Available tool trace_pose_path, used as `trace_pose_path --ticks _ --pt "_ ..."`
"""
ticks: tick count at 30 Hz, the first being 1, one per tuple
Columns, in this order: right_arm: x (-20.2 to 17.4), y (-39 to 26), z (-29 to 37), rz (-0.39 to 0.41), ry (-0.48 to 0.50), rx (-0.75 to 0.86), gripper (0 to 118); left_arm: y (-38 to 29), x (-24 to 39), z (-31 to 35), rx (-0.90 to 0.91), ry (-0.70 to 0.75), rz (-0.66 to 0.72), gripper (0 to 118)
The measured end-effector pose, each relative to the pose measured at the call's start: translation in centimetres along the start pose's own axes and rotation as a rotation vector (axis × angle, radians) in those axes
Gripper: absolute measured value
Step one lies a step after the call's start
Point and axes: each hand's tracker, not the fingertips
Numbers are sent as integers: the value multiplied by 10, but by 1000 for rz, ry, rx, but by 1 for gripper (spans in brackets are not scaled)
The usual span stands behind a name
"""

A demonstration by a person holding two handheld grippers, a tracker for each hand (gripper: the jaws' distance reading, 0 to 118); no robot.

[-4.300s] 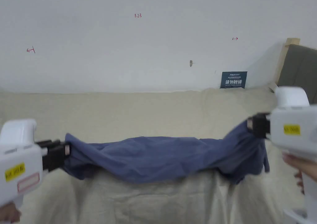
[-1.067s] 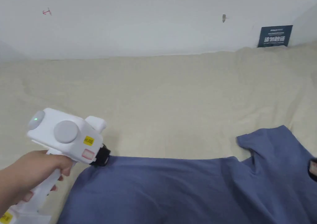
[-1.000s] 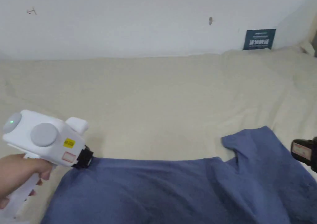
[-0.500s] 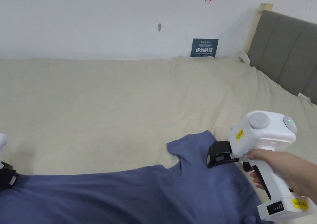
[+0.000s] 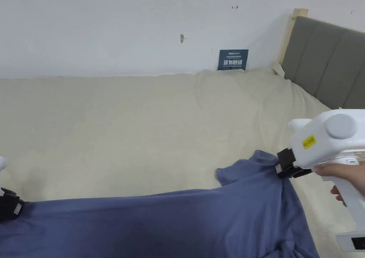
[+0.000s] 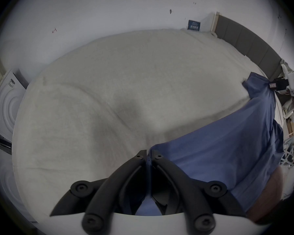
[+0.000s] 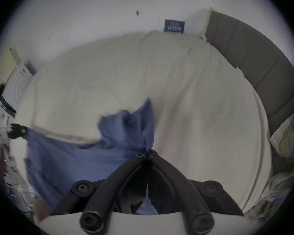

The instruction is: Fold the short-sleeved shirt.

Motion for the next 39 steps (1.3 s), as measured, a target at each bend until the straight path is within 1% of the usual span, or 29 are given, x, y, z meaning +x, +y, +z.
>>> trace_pose_path --ticks 1,2,6,9,12,15,19,21,22,23,24,25,27,28,30,31,32,34,36,39 --pt "1 -3 14 -44 75 7 0 -2 8 13 14 4 -5 4" --pt "1 -6 30 -68 124 23 0 -3 12 27 35 2 -13 4" --pt "-2 -7 80 -11 143 132 0 -3 6 71 120 -42 29 4" --pt "-10 -11 122 16 138 193 0 -2 2 112 186 -38 32 4" --pt "-15 -10 166 57 159 269 0 0 -3 162 279 -53 57 4" --pt "-23 2 207 94 120 326 0 5 2 212 355 -43 54 4" --pt "-34 34 245 84 118 400 0 27 -3 254 432 -13 54 4" --pt "-53 51 266 79 126 450 0 40 1 273 465 17 53 4" --pt "-58 64 272 87 129 460 0 49 2 280 485 29 56 4" --pt "-66 79 277 109 112 485 0 59 1 286 518 65 54 4" --pt "-75 92 281 122 73 505 0 70 0 289 533 101 50 4" --pt "-82 105 284 123 66 506 0 80 -1 291 544 130 49 4" --pt "-97 134 286 117 78 498 0 102 -5 291 549 145 71 4" --pt "-99 156 279 102 78 515 0 114 -7 291 558 153 77 4" --pt "-115 188 278 103 67 556 0 134 -12 292 582 177 83 4" --pt "-123 200 278 134 41 574 0 146 -15 292 597 178 84 4" --pt "-133 200 284 132 -2 599 0 157 -17 292 617 195 91 4" --pt "-146 221 289 107 3 606 0 177 -22 293 636 202 106 4" --pt "-152 256 290 86 -38 645 0 196 -30 298 689 187 108 4" --pt "-166 282 308 152 -112 743 0 223 -50 310 801 117 215 4"
